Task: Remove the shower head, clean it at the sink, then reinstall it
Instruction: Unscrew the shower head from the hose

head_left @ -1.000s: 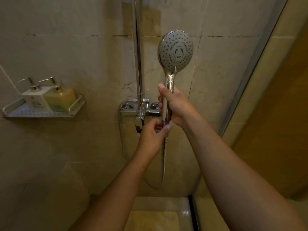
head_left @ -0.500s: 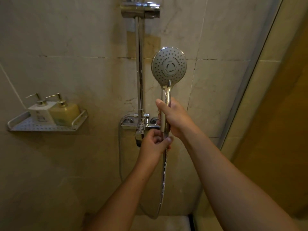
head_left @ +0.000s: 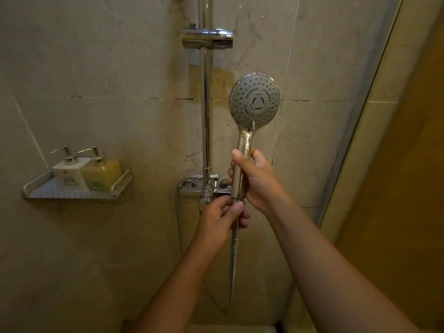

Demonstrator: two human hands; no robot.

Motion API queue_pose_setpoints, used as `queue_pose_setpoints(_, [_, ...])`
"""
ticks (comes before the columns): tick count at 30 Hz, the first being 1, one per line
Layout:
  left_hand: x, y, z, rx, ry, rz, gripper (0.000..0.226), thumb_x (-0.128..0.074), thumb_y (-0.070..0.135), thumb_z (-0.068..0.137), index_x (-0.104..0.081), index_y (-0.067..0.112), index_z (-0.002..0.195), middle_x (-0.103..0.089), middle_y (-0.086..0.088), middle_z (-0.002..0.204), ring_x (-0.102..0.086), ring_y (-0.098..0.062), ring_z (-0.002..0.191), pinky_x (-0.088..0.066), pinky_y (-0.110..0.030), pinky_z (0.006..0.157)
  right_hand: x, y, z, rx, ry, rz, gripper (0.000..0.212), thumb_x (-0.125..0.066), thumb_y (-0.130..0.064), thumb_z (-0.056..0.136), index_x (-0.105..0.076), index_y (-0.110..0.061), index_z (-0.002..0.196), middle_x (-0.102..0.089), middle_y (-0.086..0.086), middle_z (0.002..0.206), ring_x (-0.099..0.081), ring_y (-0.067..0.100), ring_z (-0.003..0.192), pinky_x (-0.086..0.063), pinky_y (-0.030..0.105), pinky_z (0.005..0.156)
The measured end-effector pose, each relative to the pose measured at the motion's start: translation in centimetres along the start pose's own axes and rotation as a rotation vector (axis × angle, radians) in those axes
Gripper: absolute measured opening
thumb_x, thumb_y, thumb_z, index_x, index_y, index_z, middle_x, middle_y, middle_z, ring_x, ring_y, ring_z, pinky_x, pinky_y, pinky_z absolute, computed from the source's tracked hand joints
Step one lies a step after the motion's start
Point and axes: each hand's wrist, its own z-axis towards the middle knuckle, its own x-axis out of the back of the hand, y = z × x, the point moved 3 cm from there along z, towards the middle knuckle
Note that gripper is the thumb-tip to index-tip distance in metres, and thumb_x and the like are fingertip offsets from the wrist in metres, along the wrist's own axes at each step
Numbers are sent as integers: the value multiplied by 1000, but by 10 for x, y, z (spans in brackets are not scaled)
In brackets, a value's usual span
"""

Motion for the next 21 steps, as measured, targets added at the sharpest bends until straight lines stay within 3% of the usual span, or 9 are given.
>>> queue_pose_setpoints(3, [-2,4,-2,-3,-60,-21,11,-59,19,92,-69,15,94,-71,-5,77,-68,-19,69,-57,-32,68,2,5,-1,22,-6,201,41,-81,-27,81,-53,-10,105,-68,4,76,-66,17,69,-58,33,66])
queue_pose_setpoints(7, [-4,6,-5,1,-90,-6,14,-58,22,92,-69,14,95,-71,-4,78,-68,-19,70,-57,-33,69,5,7,-4,33,-71,220,31,-72,-36,90,-64,-8,99,-71,8,86,-70,21,81,-58,34,76])
queue_pose_setpoints(11, [-3,6,-8,2,-39,54,12,-56,14,97,-66,9,101,-72,-3,78,-68,-18,72,-58,-36,73,5,6,-7,10,-38,35,49,-55,-50,96,-71,-7,113,-73,8,91,-69,20,84,-58,36,75])
queue_pose_setpoints(14, [-3,8,-9,2,22,69,11,-55,10,98,-65,5,100,-71,-3,76,-68,-15,68,-58,-33,71,0,4,-9,-20,9,-156,44,-57,-59,90,-77,-22,103,-70,-4,75,-67,14,74,-57,37,74])
queue_pose_setpoints(17, [-5,11,-7,-26,75,52,8,-57,5,97,-64,7,93,-68,-7,75,-65,-9,60,-58,-24,63,-8,1,-9,47,40,-226,29,-70,-47,85,-69,-20,94,-66,-7,69,-64,14,71,-55,40,76])
queue_pose_setpoints(21, [-2,13,-2,-44,71,40,11,-57,4,97,-66,10,93,-69,-1,72,-64,-13,62,-56,-26,63,-14,-5,-8,36,64,53,38,-78,-24,82,-56,-8,107,-71,5,80,-67,21,76,-58,36,77])
